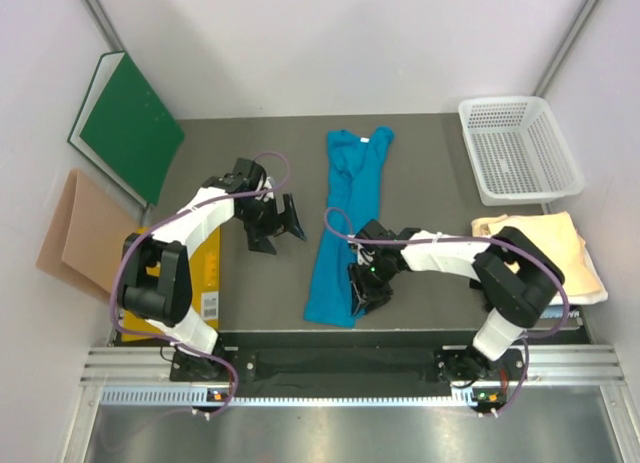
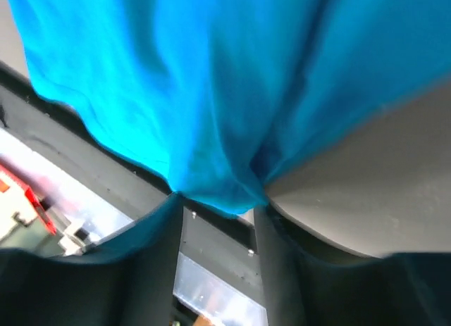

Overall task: Fold and stack the t-shirts
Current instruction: Grab the bottom of the folded rectangular tshirt with both arms, then fold the folded rectangular tshirt in 1/3 of the way

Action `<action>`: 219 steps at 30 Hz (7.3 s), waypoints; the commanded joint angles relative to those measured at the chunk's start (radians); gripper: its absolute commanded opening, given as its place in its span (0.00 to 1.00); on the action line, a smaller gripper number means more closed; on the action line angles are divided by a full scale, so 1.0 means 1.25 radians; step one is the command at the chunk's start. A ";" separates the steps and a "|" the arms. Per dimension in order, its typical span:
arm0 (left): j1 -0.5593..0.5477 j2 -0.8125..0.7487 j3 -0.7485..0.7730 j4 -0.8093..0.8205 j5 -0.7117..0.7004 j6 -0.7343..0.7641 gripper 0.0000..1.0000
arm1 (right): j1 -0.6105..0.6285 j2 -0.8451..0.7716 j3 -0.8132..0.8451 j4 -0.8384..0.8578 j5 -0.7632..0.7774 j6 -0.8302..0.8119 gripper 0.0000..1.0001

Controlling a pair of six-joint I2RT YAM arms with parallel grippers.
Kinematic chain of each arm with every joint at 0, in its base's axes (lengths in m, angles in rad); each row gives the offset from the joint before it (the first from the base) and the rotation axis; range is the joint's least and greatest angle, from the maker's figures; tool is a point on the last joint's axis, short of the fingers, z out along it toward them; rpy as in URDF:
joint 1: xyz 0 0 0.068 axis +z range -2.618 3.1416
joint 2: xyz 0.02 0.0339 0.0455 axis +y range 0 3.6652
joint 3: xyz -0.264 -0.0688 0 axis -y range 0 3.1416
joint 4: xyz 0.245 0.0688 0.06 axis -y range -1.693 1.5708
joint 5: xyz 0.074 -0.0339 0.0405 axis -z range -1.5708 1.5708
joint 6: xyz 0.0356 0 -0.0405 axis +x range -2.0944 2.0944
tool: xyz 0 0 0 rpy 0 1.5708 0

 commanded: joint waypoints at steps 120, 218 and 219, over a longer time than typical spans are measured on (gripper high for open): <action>-0.126 -0.129 -0.007 -0.033 -0.305 -0.182 0.99 | 0.167 -0.072 0.152 -0.264 0.025 -0.209 0.10; -0.082 0.512 0.777 -0.180 -0.050 0.072 0.99 | -0.411 0.339 0.712 -0.135 0.208 -0.171 0.03; -0.069 0.504 0.771 -0.178 -0.050 0.077 0.99 | -0.417 0.334 0.699 -0.095 0.218 -0.142 0.08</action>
